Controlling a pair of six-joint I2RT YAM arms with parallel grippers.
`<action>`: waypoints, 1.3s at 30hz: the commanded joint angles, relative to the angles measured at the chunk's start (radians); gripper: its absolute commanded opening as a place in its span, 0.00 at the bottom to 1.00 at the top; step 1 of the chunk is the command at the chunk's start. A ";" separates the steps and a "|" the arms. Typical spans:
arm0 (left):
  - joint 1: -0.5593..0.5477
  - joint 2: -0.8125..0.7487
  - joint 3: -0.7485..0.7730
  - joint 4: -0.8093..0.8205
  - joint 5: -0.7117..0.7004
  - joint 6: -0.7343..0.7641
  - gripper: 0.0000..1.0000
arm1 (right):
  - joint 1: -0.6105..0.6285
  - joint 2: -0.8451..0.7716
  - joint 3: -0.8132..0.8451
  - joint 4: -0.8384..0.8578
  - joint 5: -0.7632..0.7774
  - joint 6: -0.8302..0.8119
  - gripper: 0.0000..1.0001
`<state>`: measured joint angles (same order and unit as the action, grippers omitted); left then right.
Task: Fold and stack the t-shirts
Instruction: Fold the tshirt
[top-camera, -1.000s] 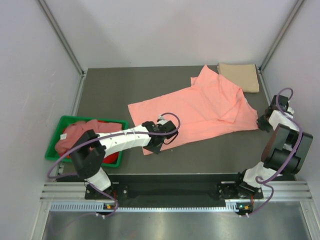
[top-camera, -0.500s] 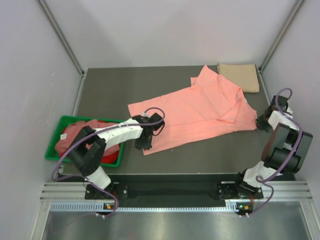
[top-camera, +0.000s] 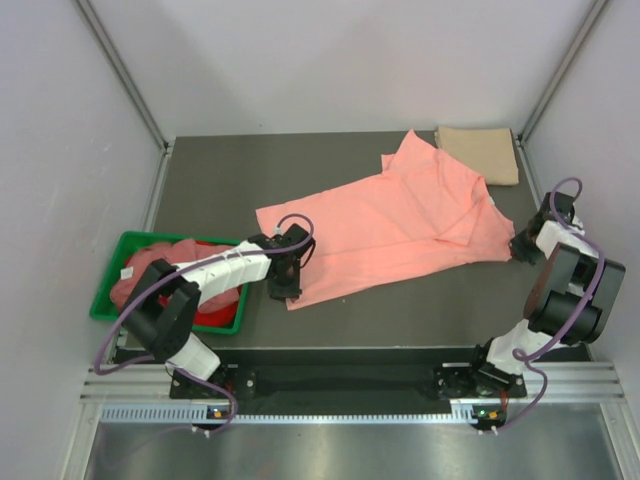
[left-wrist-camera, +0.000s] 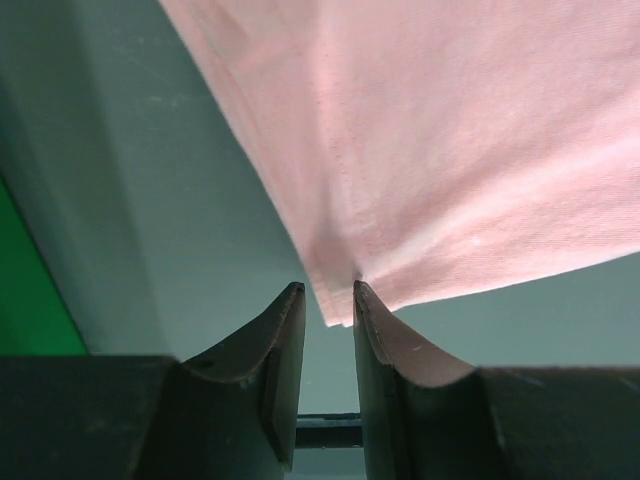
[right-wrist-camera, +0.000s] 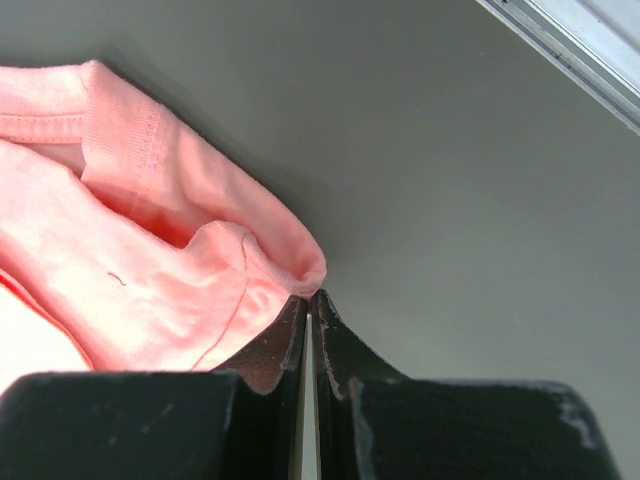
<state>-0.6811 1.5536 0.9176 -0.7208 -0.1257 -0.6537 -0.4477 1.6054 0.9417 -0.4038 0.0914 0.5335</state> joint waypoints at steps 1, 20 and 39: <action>0.005 -0.004 -0.023 0.066 0.032 -0.014 0.31 | -0.009 -0.001 0.003 0.028 -0.004 -0.010 0.00; -0.009 -0.095 -0.069 -0.084 -0.063 -0.089 0.00 | -0.009 -0.039 0.045 -0.058 0.065 -0.012 0.00; -0.213 -0.110 -0.071 -0.184 -0.070 -0.198 0.22 | -0.049 -0.122 0.012 -0.144 0.064 -0.052 0.14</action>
<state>-0.8921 1.4612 0.8066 -0.8104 -0.1493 -0.8368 -0.4835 1.5360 0.9150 -0.5232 0.1608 0.5140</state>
